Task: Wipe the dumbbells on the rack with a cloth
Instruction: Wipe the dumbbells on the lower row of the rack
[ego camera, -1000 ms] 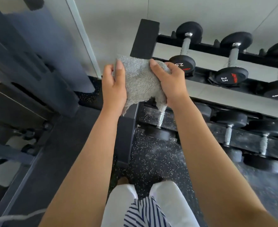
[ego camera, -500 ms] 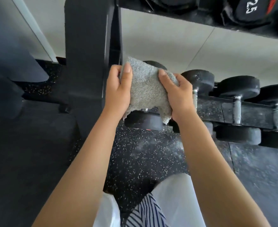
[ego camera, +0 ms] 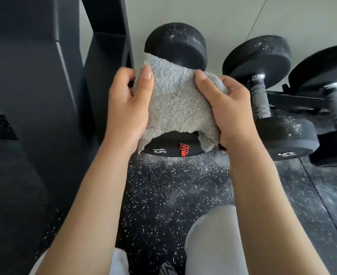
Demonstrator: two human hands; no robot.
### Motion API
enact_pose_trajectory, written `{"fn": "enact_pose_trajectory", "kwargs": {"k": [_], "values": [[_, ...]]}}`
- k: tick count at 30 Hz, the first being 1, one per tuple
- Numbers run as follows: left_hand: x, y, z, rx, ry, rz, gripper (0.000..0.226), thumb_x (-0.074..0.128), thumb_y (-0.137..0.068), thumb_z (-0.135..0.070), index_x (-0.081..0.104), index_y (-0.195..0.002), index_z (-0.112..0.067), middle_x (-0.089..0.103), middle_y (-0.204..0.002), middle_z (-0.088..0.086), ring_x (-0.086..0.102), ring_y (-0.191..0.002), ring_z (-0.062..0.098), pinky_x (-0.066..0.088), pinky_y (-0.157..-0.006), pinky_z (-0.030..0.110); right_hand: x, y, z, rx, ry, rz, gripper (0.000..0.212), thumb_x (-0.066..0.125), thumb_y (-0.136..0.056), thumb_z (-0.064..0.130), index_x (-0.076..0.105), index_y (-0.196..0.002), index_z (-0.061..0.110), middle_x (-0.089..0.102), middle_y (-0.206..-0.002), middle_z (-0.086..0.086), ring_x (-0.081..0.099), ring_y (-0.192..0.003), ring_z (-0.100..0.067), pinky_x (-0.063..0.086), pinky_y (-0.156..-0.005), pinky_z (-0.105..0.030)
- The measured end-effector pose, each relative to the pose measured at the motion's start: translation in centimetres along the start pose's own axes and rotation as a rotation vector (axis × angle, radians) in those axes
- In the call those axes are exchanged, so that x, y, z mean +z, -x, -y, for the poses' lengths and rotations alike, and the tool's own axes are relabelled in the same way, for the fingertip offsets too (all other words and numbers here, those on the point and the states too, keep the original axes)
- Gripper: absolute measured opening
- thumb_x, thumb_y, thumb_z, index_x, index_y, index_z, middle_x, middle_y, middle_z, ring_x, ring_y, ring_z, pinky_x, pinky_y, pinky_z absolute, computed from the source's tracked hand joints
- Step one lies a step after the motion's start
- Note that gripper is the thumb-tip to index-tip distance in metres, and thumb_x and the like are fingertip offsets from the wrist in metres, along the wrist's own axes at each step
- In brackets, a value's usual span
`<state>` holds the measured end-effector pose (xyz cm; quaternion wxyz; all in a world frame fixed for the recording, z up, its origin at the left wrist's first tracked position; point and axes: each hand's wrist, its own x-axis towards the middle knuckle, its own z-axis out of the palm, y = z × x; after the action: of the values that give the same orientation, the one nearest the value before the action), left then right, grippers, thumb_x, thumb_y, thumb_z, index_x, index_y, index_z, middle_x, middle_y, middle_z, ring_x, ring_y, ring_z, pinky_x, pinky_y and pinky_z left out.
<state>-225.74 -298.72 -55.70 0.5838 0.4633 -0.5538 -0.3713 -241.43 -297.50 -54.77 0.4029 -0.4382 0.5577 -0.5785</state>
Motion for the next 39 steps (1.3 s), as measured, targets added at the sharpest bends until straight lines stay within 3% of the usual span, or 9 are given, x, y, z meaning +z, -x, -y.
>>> {"fn": "enact_pose_trajectory", "kwargs": {"k": [3,7,10,14,17,22,28,34,39], "values": [[-0.5,0.6,0.1,-0.109,0.023,0.048,0.023,0.059,-0.092,-0.038,0.050,-0.095,-0.018,0.049,-0.060,-0.010,0.044,-0.051,0.001,0.037,-0.049,0.015,-0.6,0.5,-0.1,0.012,0.096,-0.029,0.022,0.076,-0.084,0.035,0.068,-0.092,0.017,0.072,-0.089,0.001,0.072,-0.081,-0.015,0.059,-0.070,-0.031],[-1.0,0.5,0.4,-0.184,0.059,0.206,0.031,0.065,-0.088,-0.034,0.046,-0.113,-0.036,0.071,-0.080,-0.009,0.066,-0.079,0.002,0.055,-0.075,0.021,-1.7,0.2,-0.1,-0.079,0.342,-0.148,0.025,0.075,-0.084,0.041,0.065,-0.100,0.025,0.065,-0.096,0.017,0.063,-0.089,0.000,0.052,-0.079,-0.021],[-1.1,0.6,0.3,-0.111,-0.041,0.227,0.037,0.060,-0.092,-0.034,0.041,-0.123,-0.041,0.065,-0.091,0.020,0.061,-0.075,0.015,0.047,-0.067,0.011,-1.4,0.5,-0.8,-0.132,0.545,-0.203,0.035,0.070,-0.088,0.043,0.057,-0.116,0.026,0.057,-0.104,0.022,0.054,-0.095,0.002,0.043,-0.084,-0.020],[-1.2,1.3,0.9,-0.012,-0.137,0.216,0.033,0.054,-0.095,-0.034,0.044,-0.126,-0.036,0.062,-0.083,0.022,0.060,-0.076,0.033,0.049,-0.072,0.044,0.3,1.8,-1.9,-0.102,0.684,-0.160,0.042,0.056,-0.096,0.043,0.048,-0.133,0.025,0.048,-0.127,0.002,0.049,-0.116,-0.018,0.039,-0.094,-0.034],[-1.3,2.2,1.5,0.057,-0.179,0.205,0.027,0.053,-0.096,-0.035,0.046,-0.122,-0.037,0.068,-0.088,0.008,0.065,-0.079,0.030,0.052,-0.069,0.051,1.1,2.5,-1.5,-0.158,0.807,-0.229,0.041,0.053,-0.099,0.039,0.047,-0.137,0.028,0.043,-0.138,-0.004,0.042,-0.127,-0.027,0.032,-0.104,-0.045],[-1.4,3.0,2.7,0.093,-0.219,0.051,0.031,0.059,-0.091,-0.040,0.055,-0.119,-0.029,0.066,-0.110,-0.007,0.064,-0.101,0.010,0.055,-0.078,0.045,3.4,3.1,-1.2,-0.199,0.780,-0.092,0.035,0.036,-0.102,0.021,0.054,-0.132,0.023,0.056,-0.129,-0.005,0.051,-0.118,-0.029,0.038,-0.103,-0.054],[-1.7,3.0,3.0,0.117,-0.254,-0.034,0.022,0.060,-0.089,-0.042,0.064,-0.109,-0.032,0.070,-0.096,-0.016,0.066,-0.087,0.004,0.053,-0.076,0.038,5.6,3.6,-0.8,-0.104,0.889,-0.082,0.048,0.034,-0.097,0.063,0.057,-0.126,0.032,0.058,-0.130,0.004,0.039,-0.129,-0.026,0.030,-0.104,-0.051],[-1.3,2.6,4.6,0.056,0.018,0.029,0.019,0.053,-0.095,-0.025,0.067,-0.108,-0.023,0.069,-0.106,-0.011,0.063,-0.105,0.005,0.050,-0.095,0.039,5.4,3.5,-1.9,-0.183,0.915,-0.148,0.048,0.043,-0.094,0.065,0.061,-0.110,0.023,0.061,-0.114,0.006,0.044,-0.120,-0.025,0.031,-0.096,-0.047],[-0.3,2.6,4.0,-0.103,0.276,0.014,0.012,0.054,-0.097,-0.016,0.065,-0.101,-0.017,0.067,-0.093,-0.006,0.063,-0.086,0.001,0.051,-0.074,0.020,4.6,3.6,-1.7,-0.198,0.769,-0.143,0.040,0.048,-0.096,0.055,0.059,-0.117,0.023,0.061,-0.112,0.010,0.046,-0.118,-0.022,0.033,-0.101,-0.047]]}}
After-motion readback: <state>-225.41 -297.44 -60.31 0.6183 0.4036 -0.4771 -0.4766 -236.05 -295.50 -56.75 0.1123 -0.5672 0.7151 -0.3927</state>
